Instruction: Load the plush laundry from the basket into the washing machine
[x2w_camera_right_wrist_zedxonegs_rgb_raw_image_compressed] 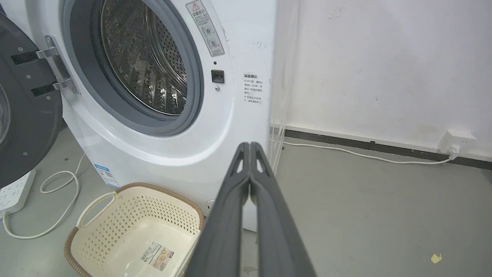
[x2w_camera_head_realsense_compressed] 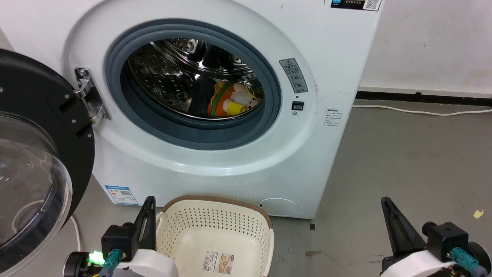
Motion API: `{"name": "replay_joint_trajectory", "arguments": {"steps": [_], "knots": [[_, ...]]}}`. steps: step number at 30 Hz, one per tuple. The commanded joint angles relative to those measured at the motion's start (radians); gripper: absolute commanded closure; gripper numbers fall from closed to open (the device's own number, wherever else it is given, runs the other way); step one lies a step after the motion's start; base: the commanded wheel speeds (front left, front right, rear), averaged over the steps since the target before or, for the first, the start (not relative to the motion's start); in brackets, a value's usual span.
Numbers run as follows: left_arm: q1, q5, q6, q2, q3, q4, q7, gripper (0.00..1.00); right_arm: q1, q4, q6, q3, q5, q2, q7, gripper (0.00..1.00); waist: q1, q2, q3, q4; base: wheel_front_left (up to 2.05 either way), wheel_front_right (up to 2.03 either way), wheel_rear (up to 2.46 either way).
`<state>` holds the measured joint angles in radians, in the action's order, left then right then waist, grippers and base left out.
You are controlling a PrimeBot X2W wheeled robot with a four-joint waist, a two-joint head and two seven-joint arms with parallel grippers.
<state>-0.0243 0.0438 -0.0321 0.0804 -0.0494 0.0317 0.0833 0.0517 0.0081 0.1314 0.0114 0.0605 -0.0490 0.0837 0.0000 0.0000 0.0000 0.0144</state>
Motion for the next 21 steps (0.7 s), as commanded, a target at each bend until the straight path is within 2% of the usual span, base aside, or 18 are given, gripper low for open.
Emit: {"name": "replay_joint_trajectory", "arguments": {"steps": [1, 21], "knots": [[0.012, -0.010, 0.004, -0.003, 0.005, -0.007, -0.005, 1.00, -0.014, -0.004, -0.001, -0.002, -0.010, -0.001, -0.005, 1.00, 0.0000, 0.0000, 0.000, 0.000, 0.00, 0.00, 0.00], [0.019, -0.029, 0.020, -0.019, 0.031, -0.021, -0.050, 1.00, -0.036, -0.007, -0.001, -0.007, -0.039, -0.001, -0.050, 1.00, 0.0000, 0.0000, 0.000, -0.008, 0.00, 0.00, 0.00]]}}
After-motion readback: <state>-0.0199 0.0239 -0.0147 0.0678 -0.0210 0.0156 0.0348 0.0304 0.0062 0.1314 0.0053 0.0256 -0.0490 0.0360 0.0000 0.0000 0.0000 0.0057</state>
